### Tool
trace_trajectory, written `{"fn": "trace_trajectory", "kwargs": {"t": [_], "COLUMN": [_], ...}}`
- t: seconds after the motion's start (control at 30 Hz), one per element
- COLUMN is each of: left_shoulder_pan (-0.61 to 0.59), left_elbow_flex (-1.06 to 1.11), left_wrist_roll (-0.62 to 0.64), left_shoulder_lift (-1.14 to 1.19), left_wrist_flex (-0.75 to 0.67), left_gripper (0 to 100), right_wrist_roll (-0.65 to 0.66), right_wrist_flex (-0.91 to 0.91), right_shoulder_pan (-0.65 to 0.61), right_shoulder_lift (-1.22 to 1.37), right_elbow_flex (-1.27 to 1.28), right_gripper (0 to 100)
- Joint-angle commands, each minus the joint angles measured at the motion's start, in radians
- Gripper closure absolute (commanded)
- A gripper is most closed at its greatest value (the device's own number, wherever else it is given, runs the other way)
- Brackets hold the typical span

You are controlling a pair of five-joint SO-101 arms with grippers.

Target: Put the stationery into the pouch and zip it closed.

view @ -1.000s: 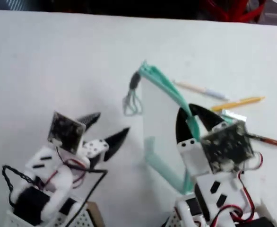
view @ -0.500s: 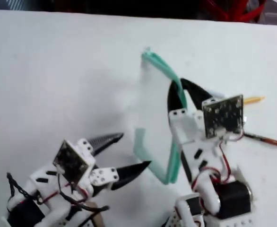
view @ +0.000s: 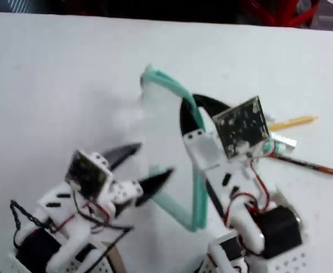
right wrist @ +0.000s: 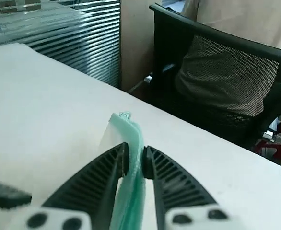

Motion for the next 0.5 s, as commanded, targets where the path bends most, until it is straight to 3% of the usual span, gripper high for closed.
{"fn": "trace_trajectory", "kwargs": {"t": [0.0, 0.13, 0.27, 0.47], "left_shoulder_pan": [-0.171, -0.223, -0.229, -0.223], "left_elbow_flex": [-0.017, 0.146, 0.298, 0.321], "left_wrist_roll": [0.008, 0.008, 0.008, 0.008], "left_shoulder_lift": [0.033, 0.033, 0.033, 0.031], "left_wrist_flex": [-0.028, -0.147, -0.308, -0.344], "left_gripper": [72, 72, 72, 72], "right_wrist_roll": [0.104, 0.287, 0.384, 0.522], "right_wrist_flex": [0.159, 0.245, 0.234, 0.183], "right_shoulder_pan": [0.001, -0.084, -0.143, -0.150], "right_shoulder_lift": [0.001, 0.008, 0.012, 0.088], "right_elbow_flex": [-0.109, -0.110, -0.109, -0.063], "right_gripper": [98.1, 98.1, 98.1, 98.1]}}
